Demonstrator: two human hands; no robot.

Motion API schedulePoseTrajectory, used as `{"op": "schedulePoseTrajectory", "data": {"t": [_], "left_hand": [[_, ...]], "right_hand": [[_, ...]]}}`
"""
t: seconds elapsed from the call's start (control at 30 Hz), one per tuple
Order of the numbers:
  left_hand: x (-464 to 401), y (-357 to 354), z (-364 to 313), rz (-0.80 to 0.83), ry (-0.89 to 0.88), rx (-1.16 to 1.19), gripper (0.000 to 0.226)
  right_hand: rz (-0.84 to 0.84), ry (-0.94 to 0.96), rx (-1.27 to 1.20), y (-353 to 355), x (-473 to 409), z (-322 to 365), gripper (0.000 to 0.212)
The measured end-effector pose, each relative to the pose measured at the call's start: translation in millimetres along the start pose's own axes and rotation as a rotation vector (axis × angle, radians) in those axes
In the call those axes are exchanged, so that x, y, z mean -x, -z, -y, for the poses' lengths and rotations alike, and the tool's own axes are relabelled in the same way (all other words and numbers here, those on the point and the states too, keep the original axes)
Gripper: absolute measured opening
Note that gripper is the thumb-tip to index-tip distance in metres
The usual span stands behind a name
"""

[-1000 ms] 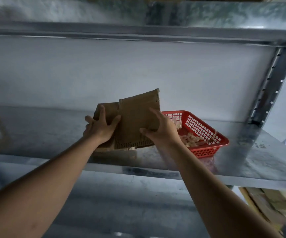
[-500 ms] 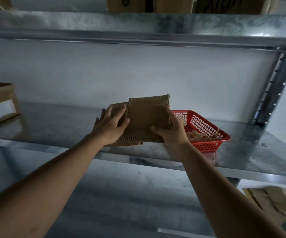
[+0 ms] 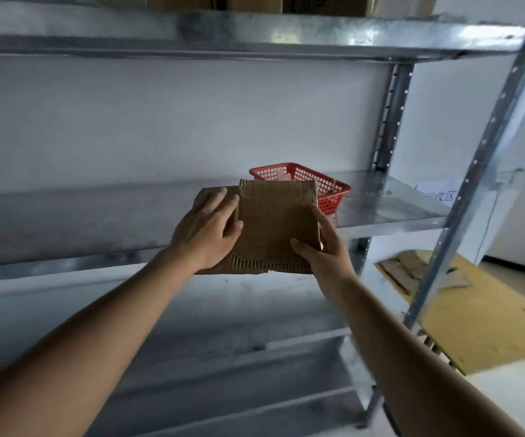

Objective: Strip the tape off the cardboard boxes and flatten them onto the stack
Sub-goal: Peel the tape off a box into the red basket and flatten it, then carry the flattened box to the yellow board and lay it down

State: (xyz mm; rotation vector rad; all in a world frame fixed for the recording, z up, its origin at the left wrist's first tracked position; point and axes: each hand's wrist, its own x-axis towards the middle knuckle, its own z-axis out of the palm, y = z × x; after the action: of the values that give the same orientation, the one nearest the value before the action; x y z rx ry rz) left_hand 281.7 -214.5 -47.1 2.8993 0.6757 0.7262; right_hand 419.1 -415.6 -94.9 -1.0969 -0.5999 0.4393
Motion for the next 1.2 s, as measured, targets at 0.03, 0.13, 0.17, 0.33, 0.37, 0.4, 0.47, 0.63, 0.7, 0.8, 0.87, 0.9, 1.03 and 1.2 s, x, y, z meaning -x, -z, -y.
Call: {"op": "schedulePoseTrajectory", "data": {"t": [0.03, 0.13, 0.17, 0.33, 0.37, 0.4, 0.47, 0.63, 0.7, 0.8, 0.87, 0.9, 1.03, 1.2], "left_hand": [[5.4, -3.5, -10.4, 0.027, -0.021, 0.009, 0.062], [19.2, -15.3, -44.8, 0.106, -0.085, 0.038, 0.061], [22.2, -19.9, -56.8, 0.129, -0.109, 0.044, 0.061], [31.5, -45.9, -128.1, 0.200, -0.233, 0.102, 0.058], [32.4, -51.5, -144.3, 0.207, -0.255, 0.100, 0.058], [32.8, -57.7, -160.5, 0.217, -0.277, 0.097, 0.057], [32.1, -74.0, -194.8, 0.257, -0.307, 0.102, 0.058], [29.5, -130.6, -283.4, 0.345, -0.343, 0.117, 0.058], [30.9, -156.7, -324.4, 0.378, -0.353, 0.130, 0.058], [35.4, -198.1, -385.3, 0.434, -0.360, 0.133, 0.059], [37.5, -223.9, -422.3, 0.466, -0.370, 0.132, 0.060], [37.5, -236.7, -439.5, 0.479, -0.374, 0.129, 0.061], [28.6, -282.0, -497.1, 0.537, -0.369, 0.137, 0.062], [2.6, -330.1, -552.4, 0.598, -0.362, 0.137, 0.061]], "right_hand": [[-0.033, -0.011, 0.008, 8.8, 14.0, 0.4, 0.079], [-0.116, -0.038, 0.054, 41.8, 54.1, 4.0, 0.078], [-0.150, -0.042, 0.064, 54.1, 66.1, 6.7, 0.078], [-0.298, -0.081, 0.057, 121.7, 117.2, 20.1, 0.080], [-0.319, -0.093, 0.052, 137.2, 126.8, 22.4, 0.080], [-0.340, -0.103, 0.053, 153.6, 135.7, 24.2, 0.080], [-0.388, -0.120, 0.065, 190.2, 153.0, 28.9, 0.079], [-0.503, -0.167, 0.104, 290.4, 187.7, 39.2, 0.078], [-0.536, -0.188, 0.122, 336.5, 198.6, 43.2, 0.078], [-0.568, -0.239, 0.154, 407.3, 212.0, 47.6, 0.084], [-0.578, -0.273, 0.176, 451.2, 218.1, 49.1, 0.092], [-0.583, -0.279, 0.174, 472.3, 219.5, 50.1, 0.091], [-0.601, -0.290, 0.156, 540.7, 217.2, 53.8, 0.085], [-0.632, -0.305, 0.151, 614.9, 197.9, 57.2, 0.081]]}}
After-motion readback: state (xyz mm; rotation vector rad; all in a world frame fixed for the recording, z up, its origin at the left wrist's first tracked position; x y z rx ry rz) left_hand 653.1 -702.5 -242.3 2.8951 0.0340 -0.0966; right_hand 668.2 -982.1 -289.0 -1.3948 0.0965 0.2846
